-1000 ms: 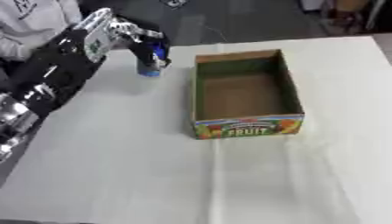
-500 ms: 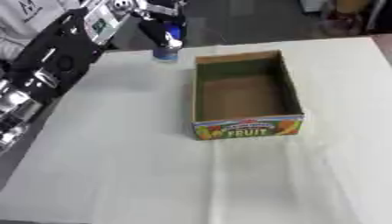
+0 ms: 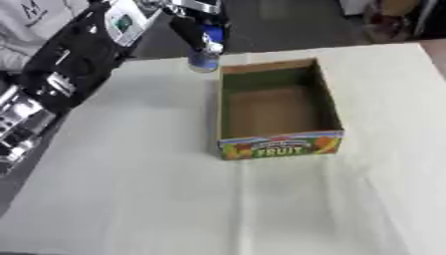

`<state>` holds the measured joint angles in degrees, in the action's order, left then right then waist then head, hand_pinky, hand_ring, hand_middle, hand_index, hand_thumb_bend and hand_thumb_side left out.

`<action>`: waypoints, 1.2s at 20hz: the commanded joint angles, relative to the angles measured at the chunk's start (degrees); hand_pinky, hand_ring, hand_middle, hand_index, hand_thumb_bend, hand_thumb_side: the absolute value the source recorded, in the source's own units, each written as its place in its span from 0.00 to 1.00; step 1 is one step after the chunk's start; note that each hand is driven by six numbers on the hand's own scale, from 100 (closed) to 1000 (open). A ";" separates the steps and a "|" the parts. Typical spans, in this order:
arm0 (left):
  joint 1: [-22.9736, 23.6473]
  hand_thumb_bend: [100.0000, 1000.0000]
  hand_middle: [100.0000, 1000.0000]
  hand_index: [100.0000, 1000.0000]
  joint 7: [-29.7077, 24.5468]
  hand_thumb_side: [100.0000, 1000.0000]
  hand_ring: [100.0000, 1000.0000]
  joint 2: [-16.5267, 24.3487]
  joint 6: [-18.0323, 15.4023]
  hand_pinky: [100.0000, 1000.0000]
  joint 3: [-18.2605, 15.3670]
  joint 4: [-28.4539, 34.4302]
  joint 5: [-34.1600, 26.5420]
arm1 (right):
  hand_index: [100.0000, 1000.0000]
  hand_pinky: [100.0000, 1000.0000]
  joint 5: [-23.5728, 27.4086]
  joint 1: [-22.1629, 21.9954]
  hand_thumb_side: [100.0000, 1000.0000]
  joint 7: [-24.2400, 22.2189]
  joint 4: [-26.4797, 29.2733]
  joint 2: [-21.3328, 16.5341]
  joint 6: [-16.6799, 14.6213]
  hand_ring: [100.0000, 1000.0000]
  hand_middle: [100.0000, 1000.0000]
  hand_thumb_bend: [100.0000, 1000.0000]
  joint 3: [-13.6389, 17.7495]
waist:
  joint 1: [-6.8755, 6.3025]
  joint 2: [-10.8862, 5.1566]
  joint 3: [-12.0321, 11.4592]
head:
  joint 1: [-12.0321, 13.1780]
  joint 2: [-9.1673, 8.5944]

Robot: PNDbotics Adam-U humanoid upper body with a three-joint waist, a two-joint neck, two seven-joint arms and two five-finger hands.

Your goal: Pick up objects on the table and place them in the box.

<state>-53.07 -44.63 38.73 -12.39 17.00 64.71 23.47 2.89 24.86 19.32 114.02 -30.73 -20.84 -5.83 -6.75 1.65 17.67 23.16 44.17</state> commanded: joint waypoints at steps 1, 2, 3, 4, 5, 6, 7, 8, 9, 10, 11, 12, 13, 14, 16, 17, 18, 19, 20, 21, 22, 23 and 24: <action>-1.78 0.00 0.34 0.31 0.08 0.45 0.12 0.20 -0.37 0.00 0.06 0.92 -1.12 | 0.56 0.43 0.46 1.37 0.78 -0.19 0.57 -0.47 0.31 0.46 0.53 0.00 0.36 | 0.15 -0.78 0.25 | 0.07 -0.06; -1.78 0.00 0.34 0.31 0.29 0.45 0.12 -0.12 -0.57 0.00 0.11 0.92 -1.41 | 0.56 0.43 0.54 1.59 0.78 -0.22 0.57 -0.35 0.35 0.46 0.53 0.00 0.34 | 0.07 -0.77 0.45 | 0.04 -0.06; -1.77 0.00 0.34 0.31 0.54 0.45 0.12 -0.32 -0.70 0.00 0.16 0.87 -1.55 | 0.56 0.43 0.61 1.75 0.78 -0.26 0.57 -0.26 0.38 0.46 0.53 0.00 0.32 | 0.02 -0.75 0.59 | 0.04 -0.06; -1.76 0.00 0.34 0.31 0.88 0.46 0.12 -0.64 -0.91 0.00 0.20 0.89 -1.74 | 0.56 0.43 0.68 1.98 0.78 -0.30 0.57 -0.14 0.39 0.46 0.53 0.00 0.30 | -0.06 -0.72 0.81 | 0.07 -0.06; -1.75 0.00 0.34 0.31 1.23 0.48 0.12 -0.85 -1.14 0.00 0.25 0.88 -1.90 | 0.56 0.43 0.71 2.13 0.78 -0.33 0.57 -0.07 0.42 0.46 0.53 0.00 0.29 | -0.10 -0.69 0.93 | 0.05 -0.06; -1.73 0.00 0.34 0.31 1.67 0.46 0.12 -1.17 -1.47 0.00 0.28 0.91 -2.13 | 0.56 0.43 0.78 2.31 0.78 -0.36 0.57 0.05 0.44 0.46 0.53 0.00 0.26 | -0.15 -0.64 1.10 | 0.07 -0.06; -1.70 0.00 0.34 0.31 2.12 0.46 0.12 -1.42 -1.76 0.00 0.33 0.86 -2.29 | 0.56 0.43 0.85 2.45 0.79 -0.41 0.57 0.13 0.46 0.46 0.53 0.00 0.22 | -0.19 -0.59 1.22 | 0.07 -0.06; -1.65 0.00 0.34 0.31 2.57 0.47 0.12 -1.69 -2.05 0.00 0.38 0.77 -2.44 | 0.56 0.43 0.93 2.60 0.78 -0.48 0.57 0.23 0.46 0.46 0.53 0.00 0.17 | -0.22 -0.54 1.34 | 0.07 -0.06; -1.59 0.00 0.34 0.31 3.01 0.47 0.12 -1.93 -2.36 0.00 0.45 0.64 -2.55 | 0.56 0.43 1.00 2.72 0.78 -0.57 0.57 0.31 0.46 0.46 0.53 0.00 0.10 | -0.24 -0.50 1.44 | 0.08 -0.06; -1.50 0.00 0.34 0.31 3.38 0.47 0.12 -2.15 -2.64 0.00 0.54 0.48 -2.61 | 0.56 0.43 1.08 2.85 0.78 -0.64 0.57 0.40 0.45 0.46 0.53 0.00 0.06 | -0.26 -0.45 1.54 | 0.08 -0.06; -1.41 0.00 0.34 0.31 3.71 0.47 0.12 -2.36 -2.91 0.00 0.64 0.29 -2.61 | 0.56 0.43 1.15 2.98 0.78 -0.71 0.57 0.47 0.45 0.46 0.53 0.00 0.04 | -0.28 -0.41 1.64 | 0.07 -0.06; -1.30 0.00 0.34 0.31 3.97 0.48 0.12 -2.54 -3.15 0.00 0.72 0.09 -2.54 | 0.56 0.43 1.20 3.08 0.78 -0.77 0.57 0.53 0.45 0.46 0.53 0.00 0.02 | -0.32 -0.36 1.70 | 0.10 -0.06; -1.19 0.00 0.34 0.31 4.22 0.48 0.12 -2.70 -3.43 0.00 0.80 -0.11 -2.40 | 0.56 0.43 1.23 3.18 0.78 -0.85 0.57 0.58 0.46 0.46 0.53 0.00 -0.03 | -0.35 -0.31 1.75 | 0.14 -0.06; -1.06 0.00 0.34 0.31 4.47 0.48 0.12 -2.82 -3.69 0.00 0.84 -0.32 -2.26 | 0.56 0.43 1.27 3.28 0.78 -0.91 0.57 0.63 0.47 0.46 0.53 0.00 -0.05 | -0.39 -0.28 1.81 | 0.14 -0.06; -0.83 0.00 0.34 0.32 5.15 0.49 0.12 -3.02 -4.23 0.00 0.80 -0.81 -1.93 | 0.56 0.43 1.39 3.51 0.78 -0.97 0.57 0.77 0.45 0.46 0.53 0.00 -0.07 | -0.47 -0.23 1.94 | 0.10 -0.06; -0.75 0.00 0.34 0.32 5.80 0.49 0.11 -3.10 -4.51 0.00 0.69 -1.02 -1.62 | 0.56 0.43 1.47 3.64 0.78 -1.00 0.57 0.84 0.45 0.46 0.53 0.00 -0.08 | -0.51 -0.21 2.01 | 0.04 -0.06; -0.67 0.00 0.34 0.32 6.50 0.49 0.11 -3.18 -4.83 0.00 0.64 -1.21 -1.25 | 0.56 0.43 1.55 3.73 0.78 -1.02 0.57 0.90 0.47 0.46 0.53 0.00 -0.09 | -0.54 -0.19 2.06 | -0.04 -0.06; -0.60 0.00 0.33 0.33 7.28 0.49 0.11 -3.24 -5.21 0.00 0.59 -1.39 -0.75 | 0.56 0.43 1.63 3.84 0.78 -1.05 0.57 0.95 0.48 0.46 0.53 0.00 -0.10 | -0.57 -0.17 2.12 | -0.09 -0.06; -0.57 0.00 0.34 0.34 8.10 0.49 0.12 -3.28 -5.68 0.00 0.57 -1.50 -0.06 | 0.56 0.43 1.71 3.94 0.78 -1.09 0.57 1.00 0.50 0.46 0.53 0.00 -0.11 | -0.61 -0.14 2.18 | -0.11 -0.06; -0.53 0.00 0.34 0.34 9.11 0.49 0.13 -3.32 -6.26 0.00 0.53 -1.62 0.78 | 0.56 0.43 1.80 4.03 0.78 -1.14 0.57 1.03 0.52 0.46 0.53 0.00 -0.14 | -0.65 -0.12 2.25 | -0.11 -0.06; -0.48 0.00 0.35 0.34 10.06 0.49 0.13 -3.38 -6.88 0.00 0.53 -1.81 1.59 | 0.56 0.43 1.87 4.11 0.78 -1.19 0.57 1.06 0.54 0.46 0.53 0.00 -0.16 | -0.69 -0.10 2.31 | -0.10 -0.06; -0.40 0.00 0.35 0.34 11.10 0.49 0.14 -3.46 -7.62 0.00 0.48 -2.05 2.37 | 0.56 0.43 1.94 4.21 0.78 -1.24 0.57 1.10 0.54 0.46 0.53 0.00 -0.17 | -0.71 -0.06 2.39 | -0.10 -0.06; -0.32 0.00 0.38 0.37 12.16 0.49 0.18 -3.54 -8.34 0.00 0.41 -2.37 3.10 | 0.56 0.43 2.00 4.29 0.78 -1.29 0.57 1.13 0.52 0.46 0.53 0.00 -0.18 | -0.73 -0.03 2.46 | -0.11 -0.06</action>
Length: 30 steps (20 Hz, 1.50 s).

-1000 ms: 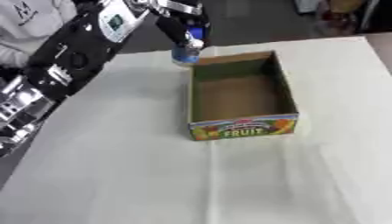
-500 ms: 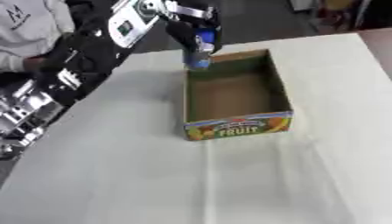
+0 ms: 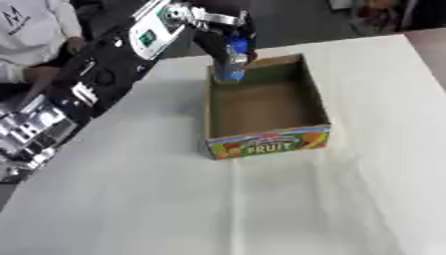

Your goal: Pick up objects on the table and place them in the box.

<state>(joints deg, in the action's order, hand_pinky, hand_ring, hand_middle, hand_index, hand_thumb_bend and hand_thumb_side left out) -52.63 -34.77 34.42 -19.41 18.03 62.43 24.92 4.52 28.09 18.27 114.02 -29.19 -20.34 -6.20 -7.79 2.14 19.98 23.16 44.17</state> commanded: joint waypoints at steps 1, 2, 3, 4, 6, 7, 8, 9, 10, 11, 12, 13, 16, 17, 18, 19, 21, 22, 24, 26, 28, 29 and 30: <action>-0.71 0.00 0.41 0.40 3.50 0.49 0.21 0.71 -2.14 0.00 -0.71 -0.39 2.44 | 0.56 0.43 0.43 1.11 0.78 -0.29 0.57 -0.38 0.01 0.46 0.53 0.00 0.18 | 0.30 -0.48 0.23 | -0.12 -0.06; -0.66 0.00 0.46 0.44 4.53 0.51 0.28 0.64 -2.85 0.00 -0.75 -0.75 3.20 | 0.56 0.43 0.47 1.16 0.78 -0.33 0.57 -0.36 0.00 0.46 0.53 0.00 0.17 | 0.30 -0.45 0.27 | -0.12 -0.06; -0.64 0.00 0.53 0.52 5.48 0.49 0.38 0.58 -3.57 0.14 -0.79 -1.11 4.19 | 0.56 0.43 0.50 1.20 0.78 -0.38 0.57 -0.35 -0.01 0.46 0.53 0.00 0.15 | 0.30 -0.40 0.31 | -0.12 -0.06; -0.64 0.00 0.63 0.60 6.32 0.52 0.51 0.50 -4.27 0.35 -0.84 -1.49 5.31 | 0.56 0.43 0.53 1.23 0.78 -0.42 0.57 -0.33 -0.01 0.46 0.53 0.00 0.14 | 0.31 -0.38 0.35 | -0.11 -0.06; -0.66 0.09 0.83 0.78 7.56 0.61 0.78 0.36 -5.36 0.71 -0.97 -2.17 7.88 | 0.56 0.43 0.57 1.30 0.78 -0.48 0.57 -0.28 -0.01 0.46 0.53 0.00 0.13 | 0.32 -0.32 0.40 | -0.08 -0.06; -0.71 0.17 0.92 0.86 8.25 0.70 0.89 0.29 -6.04 0.87 -1.11 -2.34 9.17 | 0.56 0.43 0.60 1.34 0.78 -0.50 0.57 -0.26 -0.02 0.46 0.53 0.00 0.13 | 0.32 -0.29 0.42 | -0.07 -0.06; -0.72 0.22 0.96 0.91 9.03 0.76 0.94 0.19 -6.63 0.94 -1.29 -2.55 10.23 | 0.56 0.43 0.61 1.38 0.78 -0.52 0.57 -0.23 -0.02 0.46 0.53 0.00 0.12 | 0.31 -0.27 0.44 | -0.08 -0.06; -0.74 0.26 0.98 0.93 10.07 0.78 0.96 0.10 -7.11 0.98 -1.52 -2.75 11.07 | 0.56 0.43 0.63 1.41 0.78 -0.54 0.57 -0.20 -0.02 0.46 0.53 0.00 0.12 | 0.31 -0.25 0.45 | -0.10 -0.06; -0.75 0.30 1.00 0.97 11.18 0.81 0.99 0.01 -7.50 1.00 -1.67 -2.98 11.78 | 0.56 0.43 0.64 1.43 0.78 -0.56 0.57 -0.18 -0.01 0.46 0.53 0.00 0.11 | 0.30 -0.24 0.46 | -0.10 -0.06; -0.77 0.32 1.00 0.99 12.36 0.85 1.00 -0.07 -7.71 1.00 -1.86 -3.22 12.28 | 0.56 0.43 0.66 1.45 0.78 -0.57 0.57 -0.17 -0.01 0.46 0.53 0.00 0.11 | 0.30 -0.24 0.46 | -0.11 -0.06; -0.77 0.32 1.00 0.99 13.33 0.85 1.00 -0.13 -7.90 1.00 -1.87 -3.46 12.73 | 0.56 0.43 0.67 1.46 0.78 -0.59 0.57 -0.17 0.00 0.46 0.53 0.00 0.11 | 0.30 -0.24 0.47 | -0.11 -0.06; -0.81 0.35 1.00 1.00 14.38 0.91 1.00 -0.21 -8.01 1.00 -2.01 -3.68 12.86 | 0.56 0.43 0.68 1.45 0.78 -0.61 0.57 -0.17 0.03 0.46 0.53 0.00 0.10 | 0.29 -0.25 0.44 | -0.14 -0.06; -0.85 0.34 1.00 1.00 16.27 0.94 1.00 -0.25 -8.14 1.00 -2.05 -4.17 13.01 | 0.57 0.43 0.66 1.42 0.78 -0.72 0.57 -0.20 0.18 0.46 0.53 0.00 0.09 | 0.27 -0.27 0.36 | -0.24 -0.06; -0.81 0.33 1.00 1.00 16.66 0.96 1.00 -0.26 -8.11 1.00 -2.10 -4.29 12.92 | 0.57 0.43 0.65 1.41 0.78 -0.73 0.57 -0.21 0.21 0.46 0.53 0.00 0.11 | 0.27 -0.29 0.34 | -0.30 -0.06; -0.76 0.33 1.00 1.00 16.94 0.96 1.00 -0.26 -8.07 1.00 -2.12 -4.38 12.80 | 0.57 0.43 0.64 1.40 0.78 -0.74 0.57 -0.23 0.23 0.46 0.53 0.00 0.13 | 0.27 -0.30 0.31 | -0.33 -0.06; -0.70 0.32 1.00 1.00 17.19 0.97 1.00 -0.25 -8.02 1.00 -2.16 -4.41 12.68 | 0.57 0.43 0.64 1.37 0.78 -0.74 0.57 -0.25 0.24 0.46 0.53 0.00 0.14 | 0.28 -0.32 0.25 | -0.36 -0.06; -0.49 0.30 1.00 1.00 17.95 0.95 1.00 -0.21 -7.89 1.00 -2.38 -4.22 12.24 | 0.57 0.43 0.60 1.26 0.78 -0.71 0.57 -0.33 0.26 0.46 0.53 0.00 0.18 | 0.31 -0.35 0.05 | -0.45 -0.06; -0.28 0.29 1.00 1.00 18.47 0.95 1.00 -0.16 -7.75 1.00 -2.50 -3.99 11.91 | 0.57 0.43 0.57 1.18 0.78 -0.68 0.57 -0.38 0.26 0.46 0.53 0.00 0.21 | 0.32 -0.36 -0.09 | -0.50 -0.06; 0.65 0.27 1.00 1.00 19.94 0.93 0.99 0.11 -7.27 1.00 -3.00 -2.92 10.74 | 0.57 0.43 0.47 0.87 0.78 -0.59 0.57 -0.56 0.30 0.46 0.53 0.00 0.28 | 0.36 -0.47 -0.60 | -0.46 -0.06; 2.62 0.26 1.00 1.00 21.85 0.92 0.98 0.48 -6.24 1.00 -3.75 -0.32 8.77 | 0.57 0.43 0.32 0.41 0.78 -0.35 0.57 -0.78 0.37 0.46 0.53 0.00 0.42 | 0.44 -0.68 -1.23 | 0.15 -0.06; 6.34 0.24 1.00 1.00 25.23 0.92 0.97 0.25 -4.63 0.98 -5.37 4.15 4.41 | 0.57 0.43 0.16 -0.15 0.78 0.20 0.57 -1.12 0.26 0.46 0.53 0.00 0.76 | 0.53 -0.95 -2.03 | 1.54 -0.06; 8.45 0.23 0.99 0.99 27.08 0.90 0.93 0.07 -3.80 0.93 -6.09 6.62 1.85 | 0.57 0.43 0.06 -0.42 0.77 0.52 0.57 -1.30 0.15 0.46 0.53 0.00 0.94 | 0.59 -1.04 -2.38 | 2.24 -0.25; 11.14 0.24 0.99 0.98 29.42 0.90 0.93 -0.08 -3.06 0.92 -6.88 9.66 -1.04 | 0.57 0.43 -0.07 -0.74 0.77 0.93 0.57 -1.52 0.02 0.46 0.53 0.00 1.14 | 0.65 -1.12 -2.72 | 2.97 -0.77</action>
